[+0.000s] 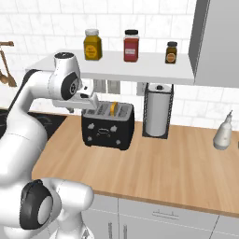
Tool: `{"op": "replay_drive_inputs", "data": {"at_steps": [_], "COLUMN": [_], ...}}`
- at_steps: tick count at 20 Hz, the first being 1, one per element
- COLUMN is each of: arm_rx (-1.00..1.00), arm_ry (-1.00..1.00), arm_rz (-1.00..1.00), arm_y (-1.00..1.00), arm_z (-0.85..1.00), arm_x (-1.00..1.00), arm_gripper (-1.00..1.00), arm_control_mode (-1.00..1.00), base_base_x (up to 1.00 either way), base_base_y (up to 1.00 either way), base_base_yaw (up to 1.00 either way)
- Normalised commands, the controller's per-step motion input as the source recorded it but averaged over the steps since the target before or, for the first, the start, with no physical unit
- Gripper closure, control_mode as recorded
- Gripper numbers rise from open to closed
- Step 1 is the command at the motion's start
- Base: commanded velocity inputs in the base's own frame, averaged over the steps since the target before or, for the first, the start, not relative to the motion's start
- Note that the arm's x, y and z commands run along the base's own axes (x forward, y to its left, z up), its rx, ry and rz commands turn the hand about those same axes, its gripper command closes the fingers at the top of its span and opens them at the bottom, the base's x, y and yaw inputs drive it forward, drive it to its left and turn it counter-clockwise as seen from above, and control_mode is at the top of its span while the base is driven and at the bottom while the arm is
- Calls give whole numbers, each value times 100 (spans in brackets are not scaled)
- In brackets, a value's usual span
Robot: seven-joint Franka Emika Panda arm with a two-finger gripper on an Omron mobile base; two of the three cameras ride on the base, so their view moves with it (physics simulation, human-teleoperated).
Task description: Start the toaster. Once the lever pops up, take the bread to the plate on the dining counter.
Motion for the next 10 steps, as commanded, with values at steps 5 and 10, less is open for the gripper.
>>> {"op": "replay_drive_inputs", "data": {"at_steps": [5, 10], "arm_rx": [0, 1], "arm_ry": [-1, 0], "arm_rz": [0, 0], "arm_y": [-30, -61], "arm_z": [-1, 0], "arm_x": [-3, 0], "arm_gripper": [-100, -100], "arm_control_mode": [-100, -100], "base_base_x": [0, 0], "base_base_y": [0, 0], "base_base_yaw": [0, 0]}}
